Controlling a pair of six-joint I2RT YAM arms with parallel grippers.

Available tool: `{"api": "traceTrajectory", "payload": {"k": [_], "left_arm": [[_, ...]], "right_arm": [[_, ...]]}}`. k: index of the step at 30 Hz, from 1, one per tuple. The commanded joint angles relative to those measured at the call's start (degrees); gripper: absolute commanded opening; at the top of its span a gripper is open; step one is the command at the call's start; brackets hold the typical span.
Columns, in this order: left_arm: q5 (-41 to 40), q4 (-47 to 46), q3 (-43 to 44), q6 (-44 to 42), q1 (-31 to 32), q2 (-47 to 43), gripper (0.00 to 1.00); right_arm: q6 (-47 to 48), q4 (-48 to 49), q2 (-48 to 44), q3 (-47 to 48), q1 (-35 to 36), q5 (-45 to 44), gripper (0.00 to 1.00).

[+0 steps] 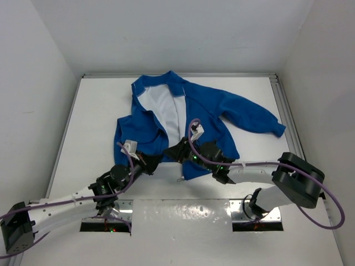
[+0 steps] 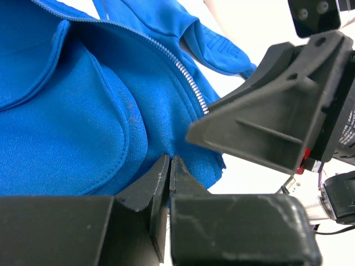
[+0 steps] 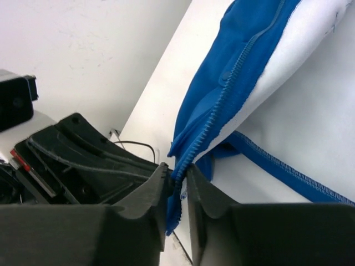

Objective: Zip up the jacket

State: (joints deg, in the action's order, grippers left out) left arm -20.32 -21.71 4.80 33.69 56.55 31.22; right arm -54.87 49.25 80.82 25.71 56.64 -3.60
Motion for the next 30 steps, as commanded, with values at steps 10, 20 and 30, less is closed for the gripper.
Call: {"api": "traceTrajectory", "payload": {"k": [10, 20, 30], "left_arm": [[1.6, 4.7, 3.2, -0.8, 0.5, -3.7, 0.25], [1.3, 5.1, 2.9, 1.7, 0.4, -6.7, 0.37], [1.2, 4.7, 2.5, 3.0, 0.4, -9.7, 0.32]], "right_arm": [[3.6, 17.8, 3.6, 1.3, -1.4, 5.3, 0.0], [0.5, 23.9, 5.2, 0.0, -3.2, 10.1, 0.0], [-2.8, 26.3, 6.2, -1.6, -5.0, 11.4, 0.0]]}}
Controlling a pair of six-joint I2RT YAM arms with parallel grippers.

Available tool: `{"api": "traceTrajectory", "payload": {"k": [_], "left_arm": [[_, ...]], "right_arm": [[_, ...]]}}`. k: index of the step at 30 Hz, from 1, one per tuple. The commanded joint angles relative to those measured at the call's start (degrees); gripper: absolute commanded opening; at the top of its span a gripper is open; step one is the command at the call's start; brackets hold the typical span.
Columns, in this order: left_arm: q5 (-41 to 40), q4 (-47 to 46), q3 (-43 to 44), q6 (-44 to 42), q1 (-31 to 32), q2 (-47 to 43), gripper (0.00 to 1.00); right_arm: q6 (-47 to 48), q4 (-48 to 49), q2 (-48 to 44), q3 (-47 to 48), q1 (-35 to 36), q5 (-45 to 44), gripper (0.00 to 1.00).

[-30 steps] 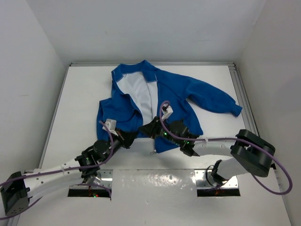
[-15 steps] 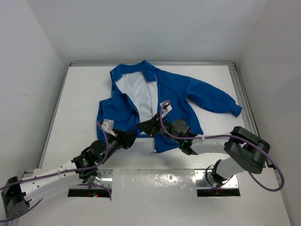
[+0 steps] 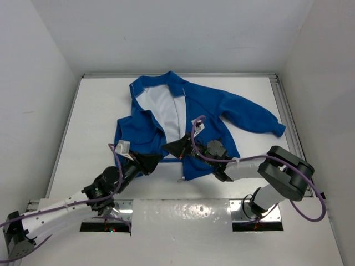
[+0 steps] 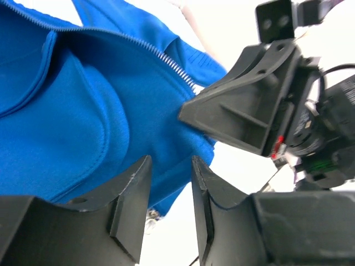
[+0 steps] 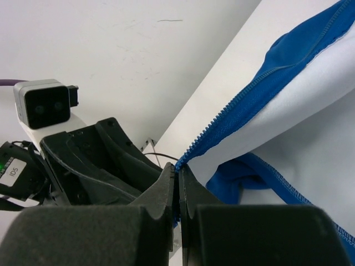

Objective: Zip up the jacket

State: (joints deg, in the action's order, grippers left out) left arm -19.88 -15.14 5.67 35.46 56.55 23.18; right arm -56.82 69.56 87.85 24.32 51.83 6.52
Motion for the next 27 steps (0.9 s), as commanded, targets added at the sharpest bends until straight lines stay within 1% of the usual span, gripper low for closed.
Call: {"api": "traceTrajectory", "payload": {"k": [1, 3, 5, 10, 12, 20, 22, 25, 27], "left_arm": [[0.6, -1.7, 1.0, 1.6, 0.4, -3.1, 0.32], [0.7, -1.6, 0.4, 2.3, 0.4, -4.5, 0.37], [1.2, -1.3, 0.5, 2.2, 0.4, -4.5, 0.44], [2.7, -3.6, 2.0, 1.3, 0.4, 1.5, 0.44], [2.0, -4.3, 2.9, 0.9, 0.4, 3.7, 0.42], [0.8, -8.3, 3.0, -0.7, 0.4, 5.8, 0.32], [0.7, -9.4, 3.0, -1.0, 0.4, 6.3, 0.28], [0.4, -10.1, 3.0, -1.5, 0.4, 7.3, 0.15], [0.3, -10.7, 3.0, -1.8, 0.4, 7.8, 0.11]], "right_arm": [[-0.8, 5.8, -0.9, -0.3, -0.2, 1.2, 0.0], [-1.0, 5.2, -0.8, -0.4, -0.2, 0.8, 0.0], [-1.2, 5.3, -0.4, -0.1, -0.2, 1.5, 0.0], [-2.1, 7.4, 0.6, 0.0, -0.2, 1.9, 0.0], [-2.5, 8.0, 0.8, 0.3, -0.3, 2.9, 0.0], [-3.7, 8.3, 1.5, -0.8, -0.2, 3.5, 0.0], [-4.4, 8.3, 2.2, -0.8, -0.2, 3.4, 0.0], [-5.9, 10.2, 4.2, -0.8, -0.2, 4.6, 0.0], [-6.5, 11.5, 5.0, -0.8, -0.2, 4.6, 0.0]]}}
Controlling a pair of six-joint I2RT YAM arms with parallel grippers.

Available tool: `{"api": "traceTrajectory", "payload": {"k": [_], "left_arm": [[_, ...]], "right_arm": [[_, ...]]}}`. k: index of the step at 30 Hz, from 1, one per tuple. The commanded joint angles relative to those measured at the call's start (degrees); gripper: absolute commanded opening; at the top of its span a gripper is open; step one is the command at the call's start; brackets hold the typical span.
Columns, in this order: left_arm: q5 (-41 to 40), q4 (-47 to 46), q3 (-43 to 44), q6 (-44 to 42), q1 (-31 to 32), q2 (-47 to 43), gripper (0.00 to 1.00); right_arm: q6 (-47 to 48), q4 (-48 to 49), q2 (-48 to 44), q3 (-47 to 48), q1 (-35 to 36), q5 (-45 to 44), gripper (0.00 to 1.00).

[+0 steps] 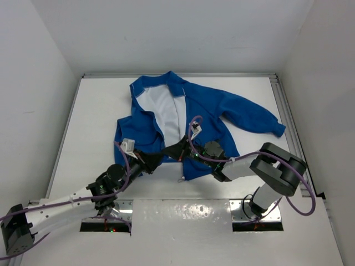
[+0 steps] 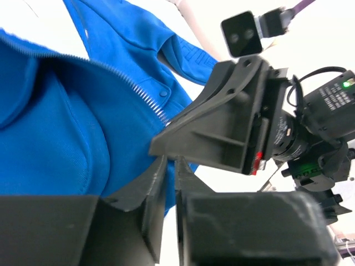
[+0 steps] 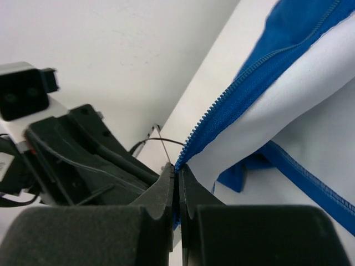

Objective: Zip up the jacket

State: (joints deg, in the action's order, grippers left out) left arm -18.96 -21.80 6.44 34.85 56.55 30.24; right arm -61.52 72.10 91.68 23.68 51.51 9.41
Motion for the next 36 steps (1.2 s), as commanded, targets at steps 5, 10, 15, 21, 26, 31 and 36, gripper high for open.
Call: {"api": "traceTrajectory", "payload": {"k": [5, 10, 15, 21, 26, 31, 36], "left_arm": [[-0.7, -3.6, 2.9, -2.7, 0.4, 0.7, 0.0], [1.8, -0.5, 4.6, -2.5, 0.4, 2.0, 0.09], [0.6, 5.6, 4.0, 0.6, 0.4, -1.8, 0.17], [0.4, 8.0, 3.6, 1.9, 0.4, -3.1, 0.34], [1.6, 5.3, 4.7, -0.2, 0.3, 0.0, 0.39], [0.8, 6.2, 8.0, -2.4, 0.2, 5.4, 0.39], [-0.1, 5.5, 8.1, -3.9, -1.4, 5.3, 0.42]], "right_arm": [[-1.9, 9.0, 1.7, 0.0, 0.1, 1.8, 0.0], [-1.2, 8.1, 1.1, 1.1, 0.0, 2.0, 0.0], [-0.4, 6.7, -0.5, 1.2, -0.4, 0.5, 0.0], [-0.7, 6.7, -1.8, 0.7, -0.8, 1.0, 0.0], [-1.4, 7.3, -1.9, 0.5, -0.9, 2.0, 0.0], [-1.4, 7.4, -3.1, -0.6, -1.0, 2.2, 0.0], [-1.2, 7.0, -4.5, -1.5, -1.1, 2.9, 0.0]]}}
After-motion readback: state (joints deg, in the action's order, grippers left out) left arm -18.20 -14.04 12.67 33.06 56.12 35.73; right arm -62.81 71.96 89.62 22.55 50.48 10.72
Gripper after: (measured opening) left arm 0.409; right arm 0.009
